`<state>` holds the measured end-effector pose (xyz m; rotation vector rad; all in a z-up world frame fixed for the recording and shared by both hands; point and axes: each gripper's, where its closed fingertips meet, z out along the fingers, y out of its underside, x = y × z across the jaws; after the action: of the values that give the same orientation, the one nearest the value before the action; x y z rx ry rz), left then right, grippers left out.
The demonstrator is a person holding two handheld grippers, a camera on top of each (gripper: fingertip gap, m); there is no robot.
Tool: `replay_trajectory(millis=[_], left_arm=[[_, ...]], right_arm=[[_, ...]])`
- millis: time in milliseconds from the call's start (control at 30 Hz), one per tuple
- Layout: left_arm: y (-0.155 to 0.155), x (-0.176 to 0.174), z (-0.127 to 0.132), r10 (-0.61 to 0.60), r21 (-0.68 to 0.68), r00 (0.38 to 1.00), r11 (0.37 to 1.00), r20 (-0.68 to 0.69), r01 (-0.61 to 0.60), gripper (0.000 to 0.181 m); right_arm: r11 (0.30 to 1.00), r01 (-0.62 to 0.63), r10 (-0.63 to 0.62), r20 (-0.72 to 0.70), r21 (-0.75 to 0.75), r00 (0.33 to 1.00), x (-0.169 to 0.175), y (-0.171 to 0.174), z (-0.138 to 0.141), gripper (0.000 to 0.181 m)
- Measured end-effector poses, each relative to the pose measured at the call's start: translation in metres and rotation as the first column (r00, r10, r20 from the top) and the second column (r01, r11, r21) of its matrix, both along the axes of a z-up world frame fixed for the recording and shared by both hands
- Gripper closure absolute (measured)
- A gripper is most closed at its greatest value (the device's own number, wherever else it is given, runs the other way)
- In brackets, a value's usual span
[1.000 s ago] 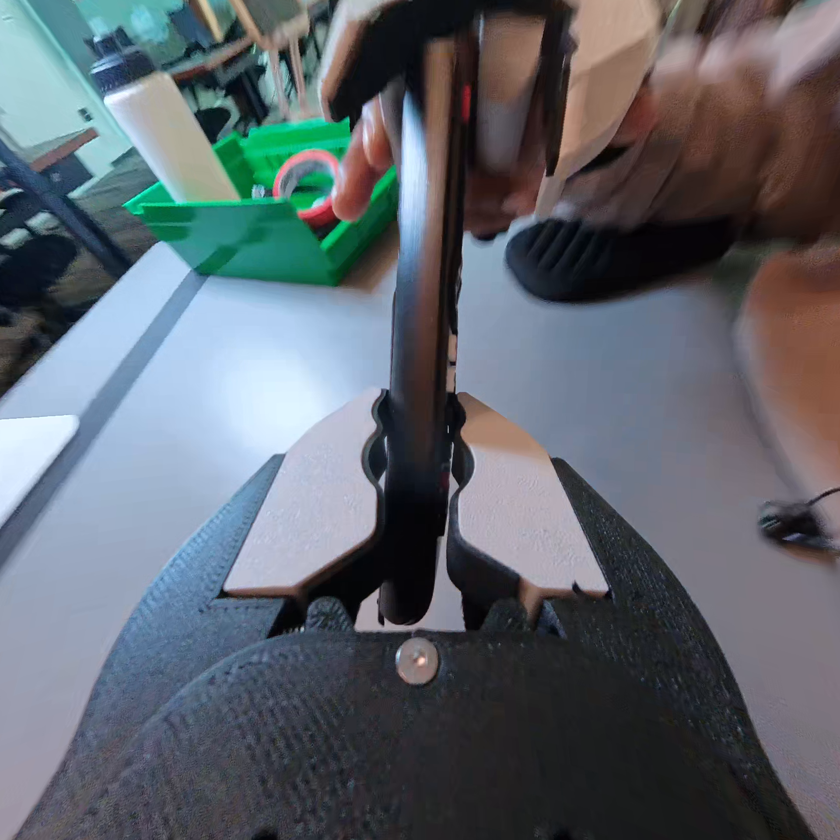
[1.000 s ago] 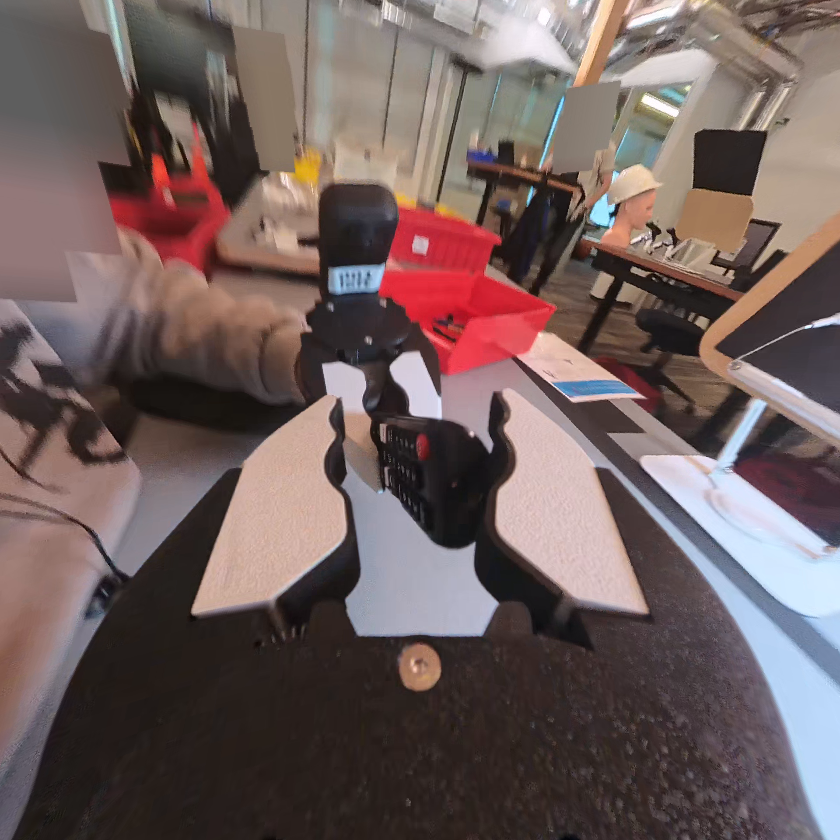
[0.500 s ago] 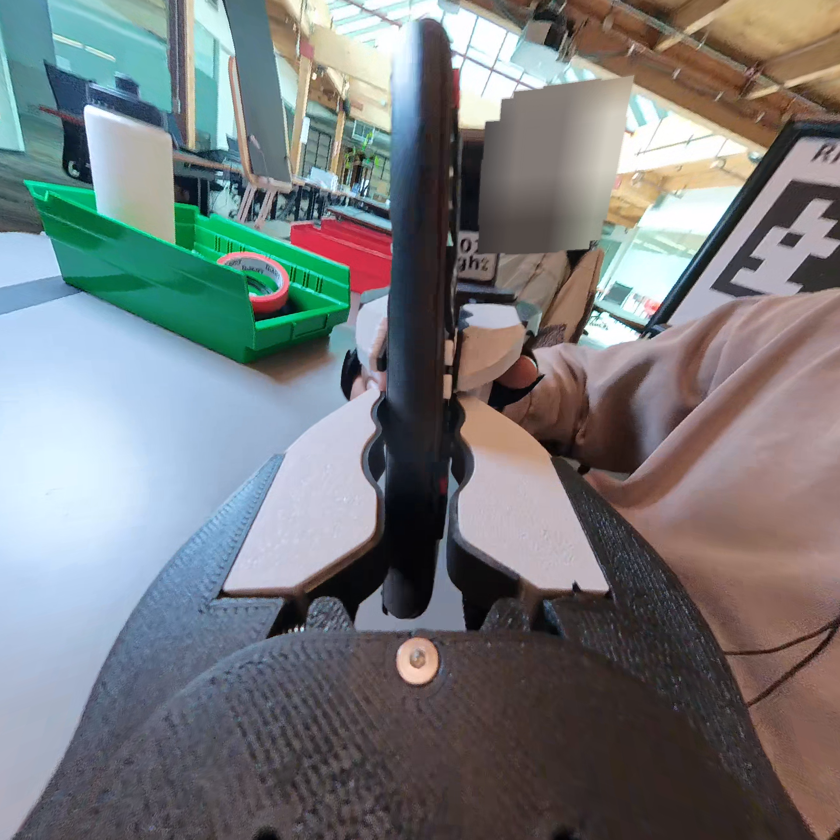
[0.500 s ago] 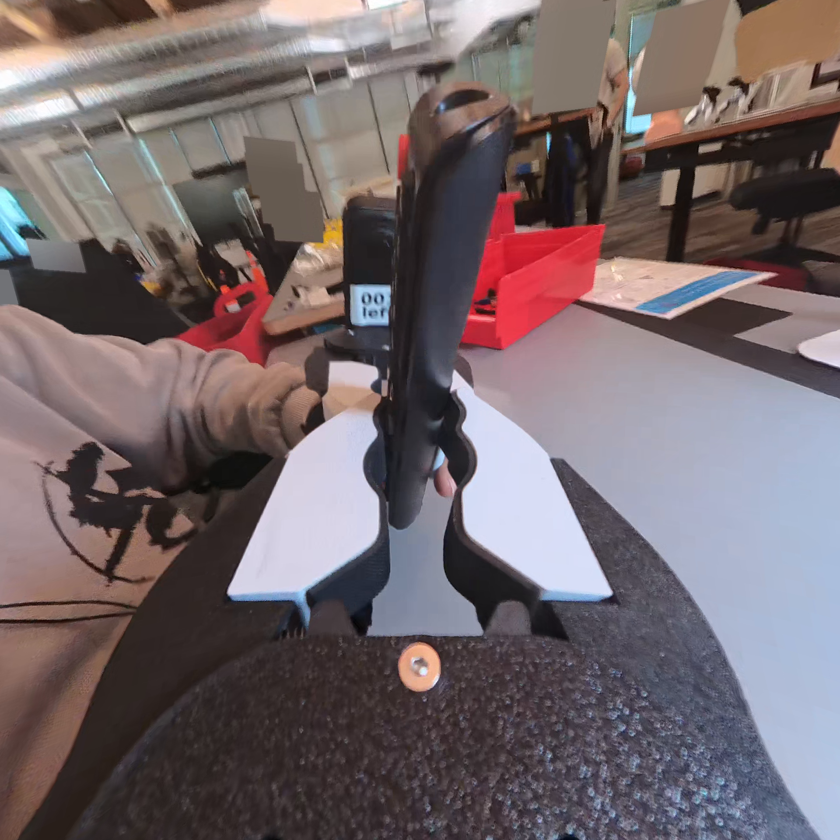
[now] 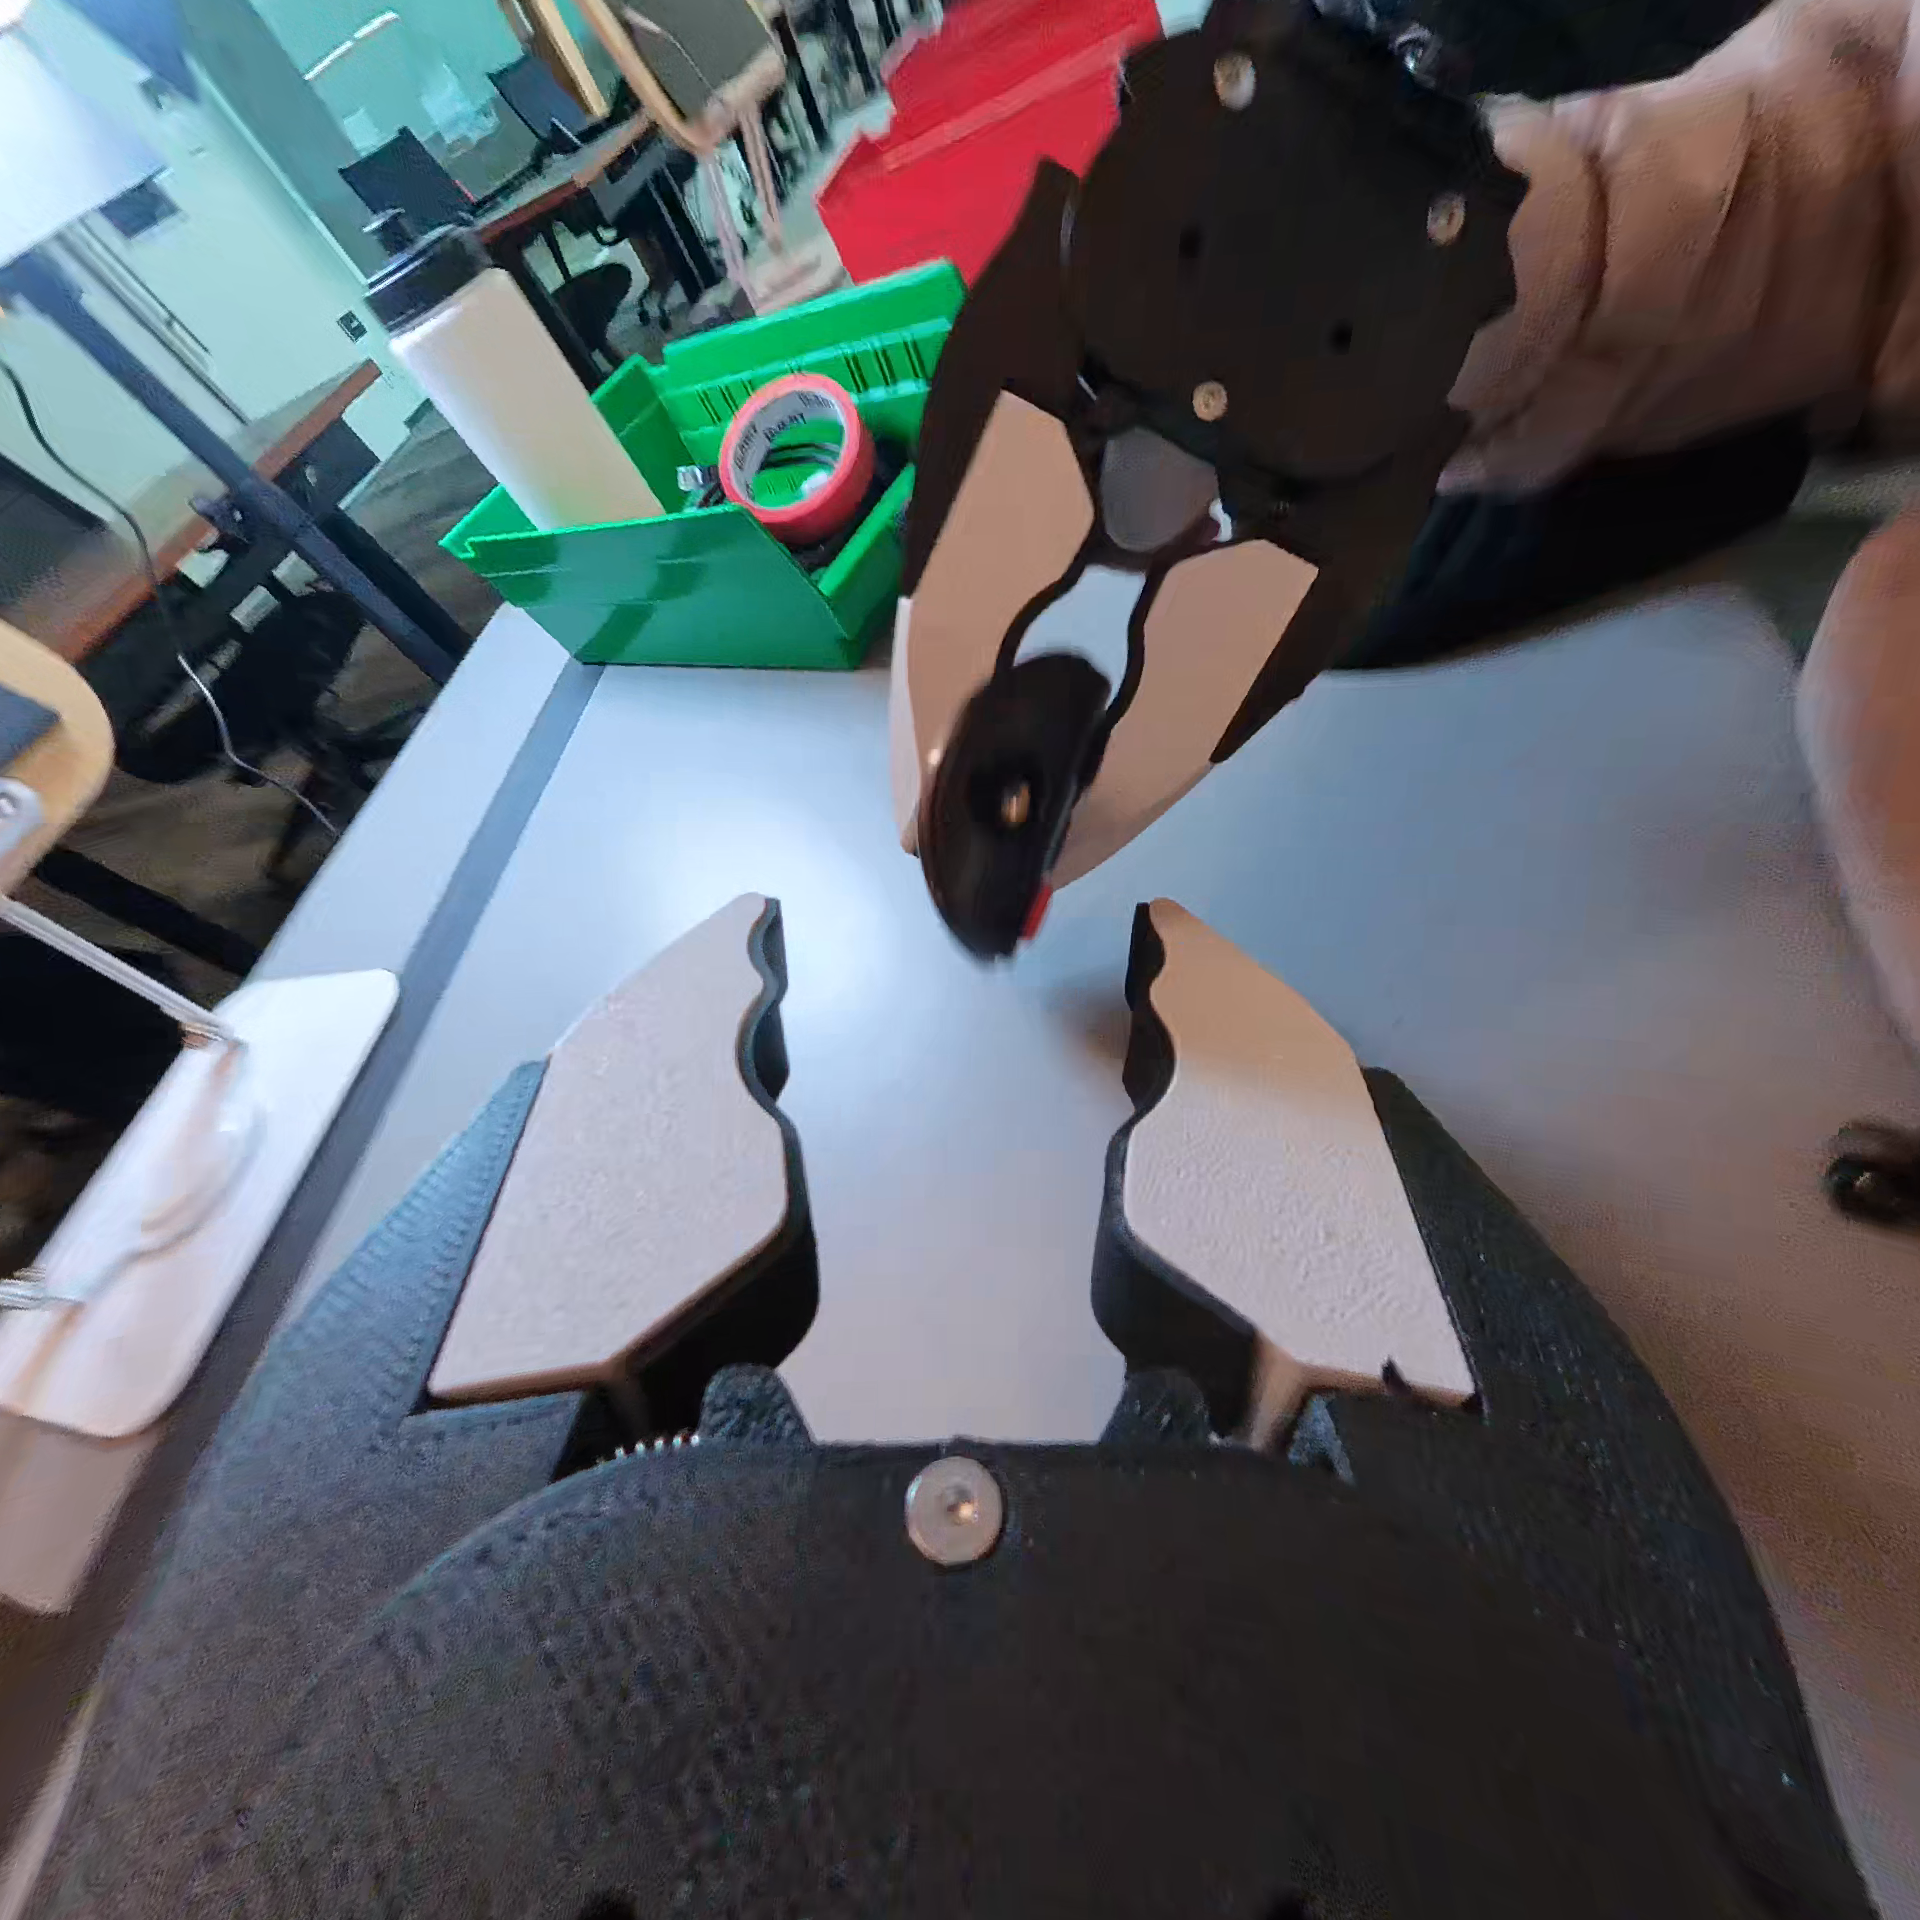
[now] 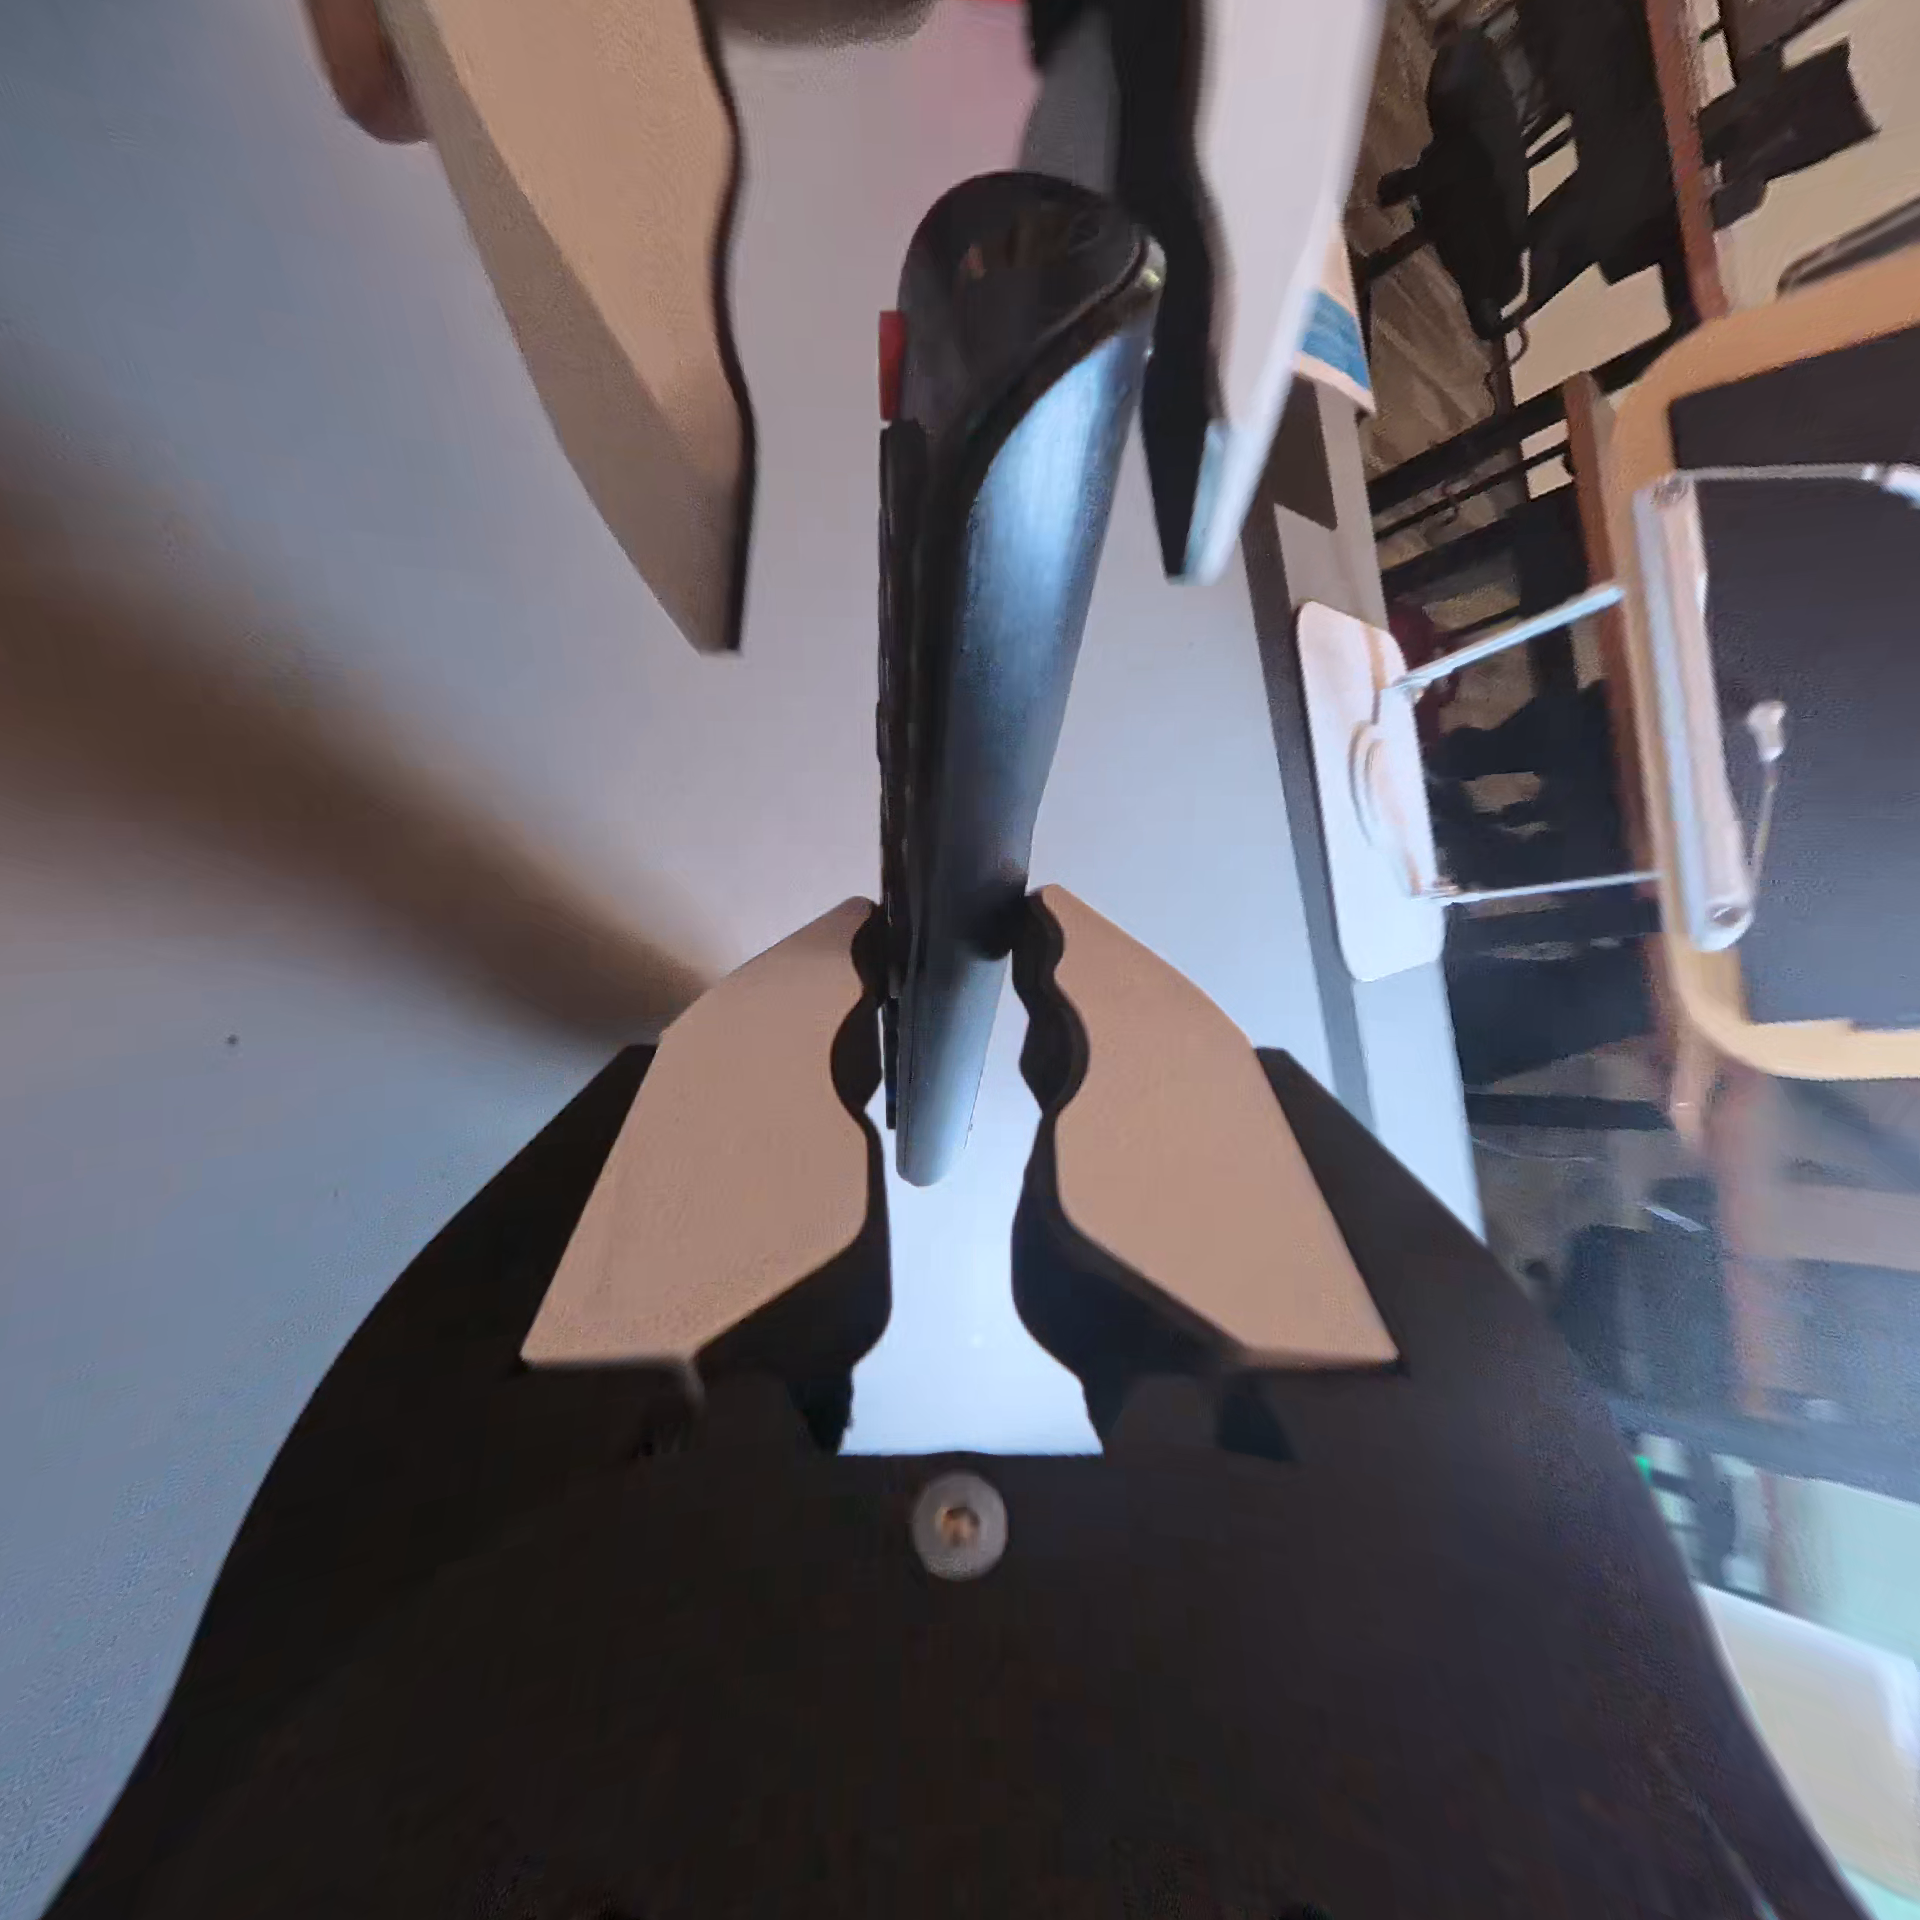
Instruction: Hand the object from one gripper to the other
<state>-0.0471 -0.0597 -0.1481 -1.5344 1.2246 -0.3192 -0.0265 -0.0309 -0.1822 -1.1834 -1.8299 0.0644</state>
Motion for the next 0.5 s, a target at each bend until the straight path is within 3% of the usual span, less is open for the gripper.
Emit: replay_trajectory(millis=[33,133,200,300,367,433,500], left_arm=[[-0.002,0.004,-0.006,0.001,0.048,0.996,0.999,-0.084,0.003,0.121],[-0.011,0.012,-0.03,-0.018,0.147,0.947,0.987,-0.322,0.069,0.155],[-0.011,0.009,-0.027,-0.007,0.181,0.937,0.981,-0.348,0.075,0.156],[-0.011,-0.001,0.006,-0.027,0.175,0.991,0.983,-0.129,0.049,0.156],[-0.01,-0.013,0.033,-0.048,0.134,0.995,0.99,0.092,0.036,0.156],[-0.012,-0.026,0.061,-0.079,0.089,0.939,0.995,0.334,0.052,0.156],[-0.013,-0.038,0.084,-0.103,0.046,0.833,0.995,0.544,0.093,0.157]], right_arm=[[0.999,-0.018,0.016,0.041,0.036,0.999,-0.001,-0.006,-0.005,0.158],[0.994,-0.064,0.054,0.116,0.085,0.992,-0.002,-0.015,-0.017,0.158],[0.991,-0.112,0.108,0.053,0.079,0.993,-0.005,-0.017,-0.012,0.158],[0.985,-0.166,0.15,-0.245,-0.043,0.958,-0.008,-0.019,0.03,0.156],[0.962,-0.222,0.126,-0.464,-0.158,0.877,-0.002,-0.012,0.064,0.136],[0.895,-0.317,0.055,-0.626,-0.315,0.778,0.009,-0.003,0.089,0.116],[0.784,-0.435,-0.034,-0.73,-0.443,0.683,0.016,0.003,0.102,0.111]])
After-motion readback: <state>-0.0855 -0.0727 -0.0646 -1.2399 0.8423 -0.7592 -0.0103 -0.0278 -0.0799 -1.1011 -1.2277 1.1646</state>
